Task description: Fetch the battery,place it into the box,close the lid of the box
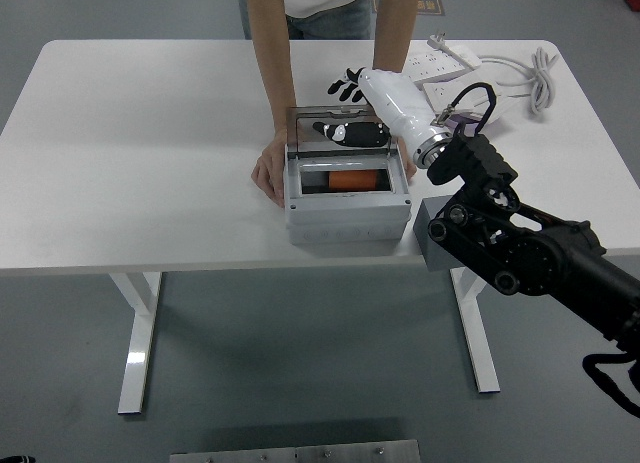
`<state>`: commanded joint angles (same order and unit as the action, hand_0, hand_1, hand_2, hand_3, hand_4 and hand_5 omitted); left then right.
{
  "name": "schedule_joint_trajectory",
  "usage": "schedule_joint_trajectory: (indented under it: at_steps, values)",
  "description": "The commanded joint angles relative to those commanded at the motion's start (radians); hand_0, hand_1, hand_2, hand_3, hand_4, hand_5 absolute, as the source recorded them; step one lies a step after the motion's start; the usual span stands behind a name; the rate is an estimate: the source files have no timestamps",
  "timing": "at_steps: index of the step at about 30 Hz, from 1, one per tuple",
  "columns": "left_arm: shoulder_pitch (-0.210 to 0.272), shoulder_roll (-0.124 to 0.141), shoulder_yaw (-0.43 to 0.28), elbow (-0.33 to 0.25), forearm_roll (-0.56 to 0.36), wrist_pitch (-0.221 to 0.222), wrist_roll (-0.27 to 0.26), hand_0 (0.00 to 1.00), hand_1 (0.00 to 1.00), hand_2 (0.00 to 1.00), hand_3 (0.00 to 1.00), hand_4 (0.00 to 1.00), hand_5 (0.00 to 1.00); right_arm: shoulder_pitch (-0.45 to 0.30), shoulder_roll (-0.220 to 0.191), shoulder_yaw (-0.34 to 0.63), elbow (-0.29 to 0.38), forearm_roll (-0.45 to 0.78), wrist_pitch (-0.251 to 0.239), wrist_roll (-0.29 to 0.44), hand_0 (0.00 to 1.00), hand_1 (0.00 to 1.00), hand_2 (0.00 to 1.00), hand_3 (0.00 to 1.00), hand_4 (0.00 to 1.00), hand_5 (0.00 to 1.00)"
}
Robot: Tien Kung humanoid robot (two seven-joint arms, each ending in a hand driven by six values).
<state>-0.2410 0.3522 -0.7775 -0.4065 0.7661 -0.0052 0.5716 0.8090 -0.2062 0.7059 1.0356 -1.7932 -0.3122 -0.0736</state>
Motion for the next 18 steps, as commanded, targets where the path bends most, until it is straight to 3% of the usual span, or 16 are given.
schedule_joint_trajectory:
  at_steps: [5, 6, 11, 12, 17, 18]
  values:
    - [-0.004, 0.000, -0.002, 0.000, 0.005, -0.002, 0.001, 0.833, 0.900, 0.856, 0.823, 0.854, 0.547, 0.017, 0.001, 0.024, -0.024, 0.043, 0.048, -0.021, 0.460, 0.516, 0.547, 0.640, 0.876, 0.541]
    - [-0.005, 0.000, -0.003, 0.000, 0.007, -0.002, 0.001, 0.833, 0.900, 0.855, 0.821, 0.854, 0.545, 0.020, 0.003, 0.025, -0.032, 0.052, 0.059, -0.026, 0.386, 0.439, 0.521, 0.613, 0.866, 0.594]
    - [-0.007, 0.000, -0.008, 0.000, 0.016, -0.005, 0.004, 0.833, 0.900, 0.855, 0.821, 0.854, 0.545, 0.028, 0.011, 0.020, -0.066, 0.094, 0.085, -0.028, 0.386, 0.439, 0.521, 0.613, 0.866, 0.594]
    - [-0.007, 0.000, -0.008, 0.000, 0.017, -0.005, 0.005, 0.832, 0.901, 0.855, 0.821, 0.852, 0.540, 0.028, 0.013, 0.020, -0.070, 0.101, 0.087, -0.027, 0.808, 0.767, 0.762, 0.836, 0.992, 0.998]
    - [-0.005, 0.000, -0.012, -0.001, 0.024, -0.005, 0.008, 0.832, 0.901, 0.855, 0.821, 0.852, 0.540, 0.030, 0.016, 0.020, -0.077, 0.110, 0.092, -0.033, 0.808, 0.767, 0.762, 0.836, 0.992, 0.998]
    - [-0.005, 0.001, -0.013, -0.001, 0.025, -0.006, 0.008, 0.834, 0.899, 0.852, 0.819, 0.853, 0.536, 0.031, 0.016, 0.019, -0.078, 0.110, 0.093, -0.035, 0.998, 0.914, 0.858, 0.967, 0.998, 0.998]
